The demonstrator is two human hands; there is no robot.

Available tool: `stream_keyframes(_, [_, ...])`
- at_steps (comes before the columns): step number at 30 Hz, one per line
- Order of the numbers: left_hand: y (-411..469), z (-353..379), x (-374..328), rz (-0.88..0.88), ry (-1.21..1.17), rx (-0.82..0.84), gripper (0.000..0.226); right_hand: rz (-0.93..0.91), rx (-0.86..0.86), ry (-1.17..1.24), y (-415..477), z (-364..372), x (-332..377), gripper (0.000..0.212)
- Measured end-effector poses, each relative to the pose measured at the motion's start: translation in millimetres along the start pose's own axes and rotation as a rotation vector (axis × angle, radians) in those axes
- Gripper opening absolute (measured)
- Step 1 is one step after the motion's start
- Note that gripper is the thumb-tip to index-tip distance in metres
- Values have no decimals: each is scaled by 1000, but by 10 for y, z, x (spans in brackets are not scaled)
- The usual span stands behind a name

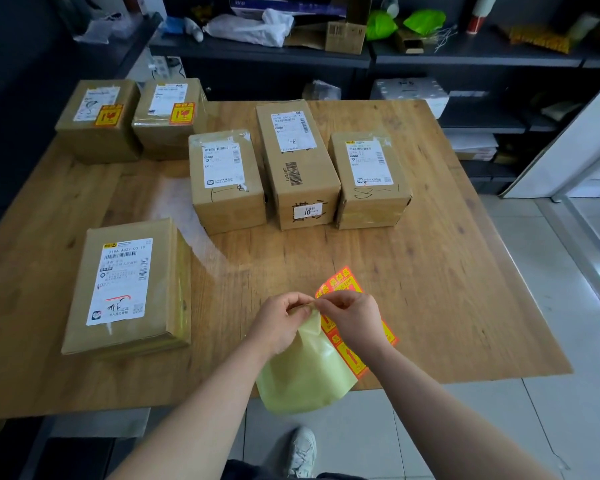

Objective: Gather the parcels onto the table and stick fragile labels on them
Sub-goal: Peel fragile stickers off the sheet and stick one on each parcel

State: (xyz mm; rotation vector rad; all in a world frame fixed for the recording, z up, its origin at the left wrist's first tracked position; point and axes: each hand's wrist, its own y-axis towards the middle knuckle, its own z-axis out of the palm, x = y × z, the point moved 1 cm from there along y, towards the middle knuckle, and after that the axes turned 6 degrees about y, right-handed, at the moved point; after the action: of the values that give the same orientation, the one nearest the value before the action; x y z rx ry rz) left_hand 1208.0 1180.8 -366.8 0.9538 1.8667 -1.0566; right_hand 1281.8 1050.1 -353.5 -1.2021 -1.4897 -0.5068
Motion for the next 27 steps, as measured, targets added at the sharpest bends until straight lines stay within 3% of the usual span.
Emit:
stream_keyframes(7, [18,11,43,-29,75,-26,14,44,11,16,21,-18,-24,14])
stream_keyframes(14, [48,-79,57,-33,345,-207,20,163,-11,-101,56,-123,-107,15])
stream_keyframes(18, [93,-57,113,-39,553,-190,32,234,-2,-76,65,-153,-137,15])
stream_keyframes(22, [116,-30,135,-36,737,-141,22,280,-10,1,69,-186,-129,16])
stream_keyframes(27, [111,29,121,-18,956,-63,52,367,1,166,76,-239,-192,17])
